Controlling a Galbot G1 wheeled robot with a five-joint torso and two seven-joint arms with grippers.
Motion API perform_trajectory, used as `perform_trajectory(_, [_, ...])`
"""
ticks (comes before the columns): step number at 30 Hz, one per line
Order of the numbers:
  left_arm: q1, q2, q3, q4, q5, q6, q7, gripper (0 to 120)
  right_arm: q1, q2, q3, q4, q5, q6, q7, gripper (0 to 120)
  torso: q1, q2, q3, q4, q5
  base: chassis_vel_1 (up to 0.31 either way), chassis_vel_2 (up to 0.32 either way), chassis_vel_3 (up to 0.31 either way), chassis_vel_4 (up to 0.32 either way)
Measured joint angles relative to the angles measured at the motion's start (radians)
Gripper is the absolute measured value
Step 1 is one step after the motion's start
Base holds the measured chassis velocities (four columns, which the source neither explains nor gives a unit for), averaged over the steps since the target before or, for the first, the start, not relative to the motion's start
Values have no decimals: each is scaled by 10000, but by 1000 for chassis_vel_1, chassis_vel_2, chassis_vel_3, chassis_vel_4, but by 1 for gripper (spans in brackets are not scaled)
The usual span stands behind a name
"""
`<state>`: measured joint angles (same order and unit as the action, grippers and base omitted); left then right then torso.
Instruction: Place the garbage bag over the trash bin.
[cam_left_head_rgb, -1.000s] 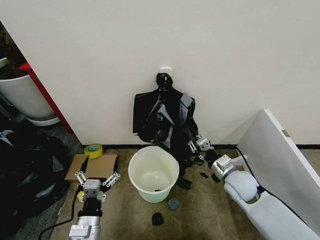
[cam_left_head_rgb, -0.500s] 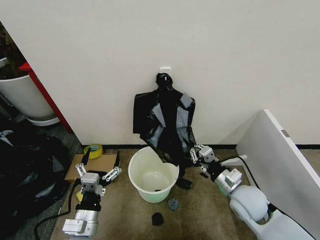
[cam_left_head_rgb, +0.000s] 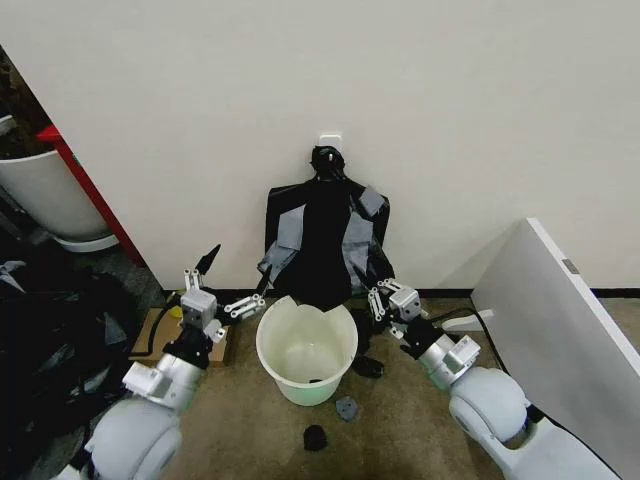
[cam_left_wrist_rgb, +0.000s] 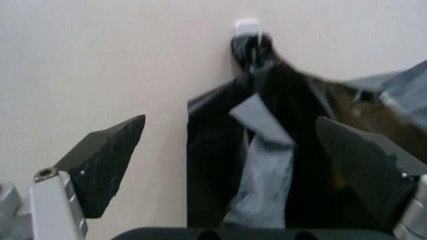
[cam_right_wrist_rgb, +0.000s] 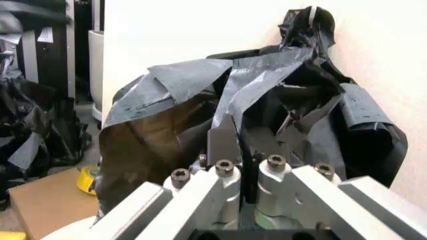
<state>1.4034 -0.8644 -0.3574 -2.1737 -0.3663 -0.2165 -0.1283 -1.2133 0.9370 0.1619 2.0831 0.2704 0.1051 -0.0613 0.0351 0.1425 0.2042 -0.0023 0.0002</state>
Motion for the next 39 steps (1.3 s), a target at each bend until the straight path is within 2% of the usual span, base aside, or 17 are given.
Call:
perform_trajectory(5, [-519,163,439,441,-263,145,-31,100,-28,3,33,-3,-3,0,-4,0,0,0,0,-6,4,0,0,0,0])
perform_trajectory(8, [-1280,214,1197,1012,-522,160,-18,100,-35,52,74,-14,-25,0,-9,0,0,0,1,-1,4,0,0,0,0])
perform_trajectory(9, [-1280,214,1197,1012,-522,160,-18,100,-35,52,74,-14,-25,0,-9,0,0,0,1,-1,4,0,0,0,0])
perform_trajectory(17, [-3357,114,2919,1871,-1282,447,-13,97,-59,14,174,-11,-36,-2,-3,0,0,0,0,-6,5,0,0,0,0])
perform_trajectory(19, [-3667,91,3252,1975,-1378,653,-78,90,-58,12,183,-11,-36,-2,8,0,0,0,1,-5,4,0,0,0,0])
perform_trajectory(21, [-3669,81,3275,1973,-1362,705,-104,88,-57,13,185,-10,-36,-2,9,0,1,0,0,-5,5,0,0,0,0])
perform_trajectory(22, [-3603,42,3293,1927,-1319,916,-244,78,-58,12,206,-10,-33,-2,14,0,0,0,0,-1,5,0,0,0,0])
perform_trajectory(24, [-3583,29,3292,1926,-1311,977,-287,74,-58,7,213,-9,-29,-2,17,0,0,0,0,-1,5,0,0,0,0])
perform_trajectory(29, [-3715,27,3334,2053,-1316,1212,-447,52,-30,-58,218,41,25,-18,42,0,0,0,0,-3,4,0,0,0,0])
perform_trajectory(31, [-3757,26,3345,2077,-1319,1251,-481,50,-25,-66,220,57,41,-25,48,0,0,0,0,-3,4,0,0,0,0])
perform_trajectory(36, [-3847,-13,3337,2113,-1549,1643,-743,26,-76,-102,263,147,93,-50,79,0,0,0,0,-4,4,0,0,0,0])
perform_trajectory(37, [-3847,-13,3337,2113,-1549,1643,-743,26,-76,-102,263,147,93,-50,79,0,0,0,0,-4,4,0,0,0,0])
perform_trajectory(39, [-3862,-8,3306,2122,-1626,1755,-790,18,-85,-107,277,191,129,-61,97,0,0,0,0,-4,4,0,0,0,0])
